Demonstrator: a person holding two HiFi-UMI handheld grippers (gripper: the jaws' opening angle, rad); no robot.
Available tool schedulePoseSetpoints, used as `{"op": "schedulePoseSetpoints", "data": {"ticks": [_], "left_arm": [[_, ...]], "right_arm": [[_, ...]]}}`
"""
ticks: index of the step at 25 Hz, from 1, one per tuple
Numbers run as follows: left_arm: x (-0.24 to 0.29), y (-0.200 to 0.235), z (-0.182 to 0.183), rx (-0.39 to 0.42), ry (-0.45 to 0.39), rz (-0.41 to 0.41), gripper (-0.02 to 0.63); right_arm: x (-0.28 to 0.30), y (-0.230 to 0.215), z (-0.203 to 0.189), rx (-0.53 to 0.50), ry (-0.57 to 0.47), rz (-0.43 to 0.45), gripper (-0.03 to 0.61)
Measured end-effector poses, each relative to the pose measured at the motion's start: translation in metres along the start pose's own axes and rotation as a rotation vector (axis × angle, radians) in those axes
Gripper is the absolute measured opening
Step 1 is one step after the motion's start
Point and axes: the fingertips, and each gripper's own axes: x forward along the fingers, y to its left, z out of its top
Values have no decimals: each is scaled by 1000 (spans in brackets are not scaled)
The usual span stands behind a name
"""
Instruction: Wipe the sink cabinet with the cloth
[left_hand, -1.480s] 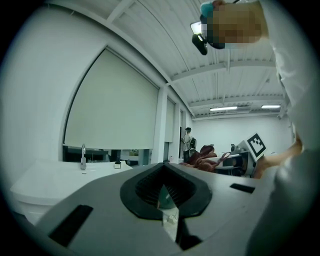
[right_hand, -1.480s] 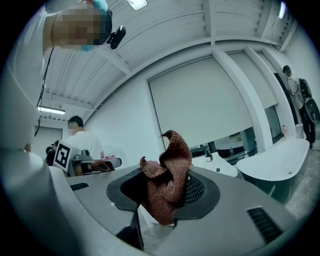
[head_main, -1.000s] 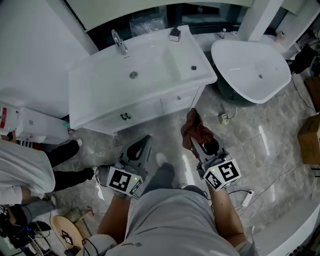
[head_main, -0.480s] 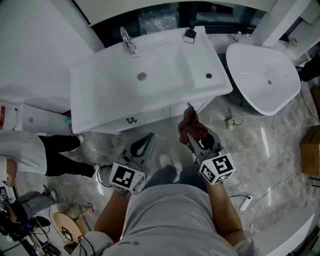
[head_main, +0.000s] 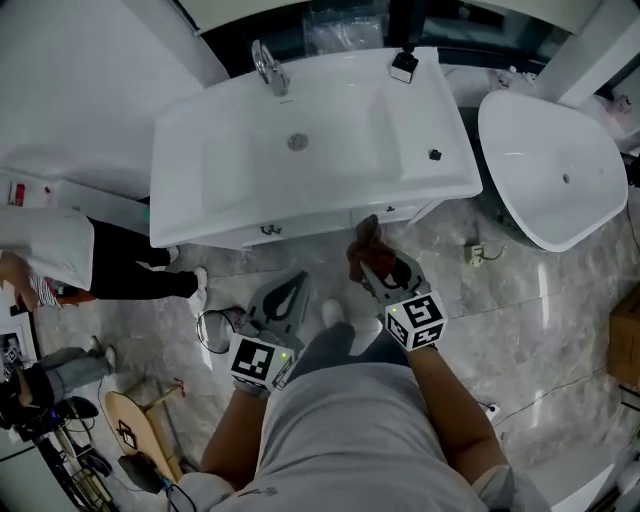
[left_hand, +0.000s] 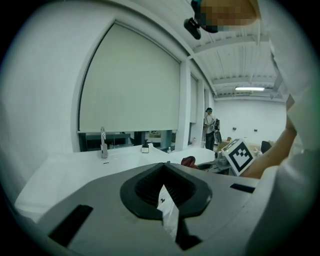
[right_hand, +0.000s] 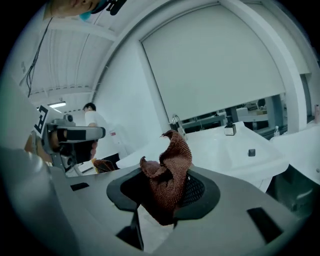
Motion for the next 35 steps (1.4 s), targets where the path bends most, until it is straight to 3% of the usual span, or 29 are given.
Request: {"op": "schedulePoseSetpoints", "data": {"ticks": [8, 12, 21, 29, 35], "left_arm": [[28, -4, -28, -25, 55, 39, 11], [44, -4, -51, 30, 91, -1, 11], [83, -3, -123, 70, 147, -53, 11], [107, 0, -160, 67, 165, -23, 11], [128, 0, -173, 77, 178, -12, 11]], "right_arm": [[53, -27, -65, -28, 93, 21, 155], [86, -34, -106, -54, 131, 20, 155], [158, -63, -164, -59, 63, -19, 155], [192, -98, -184, 7, 15, -47, 155], [209, -112, -197, -2, 29, -45, 155]]}}
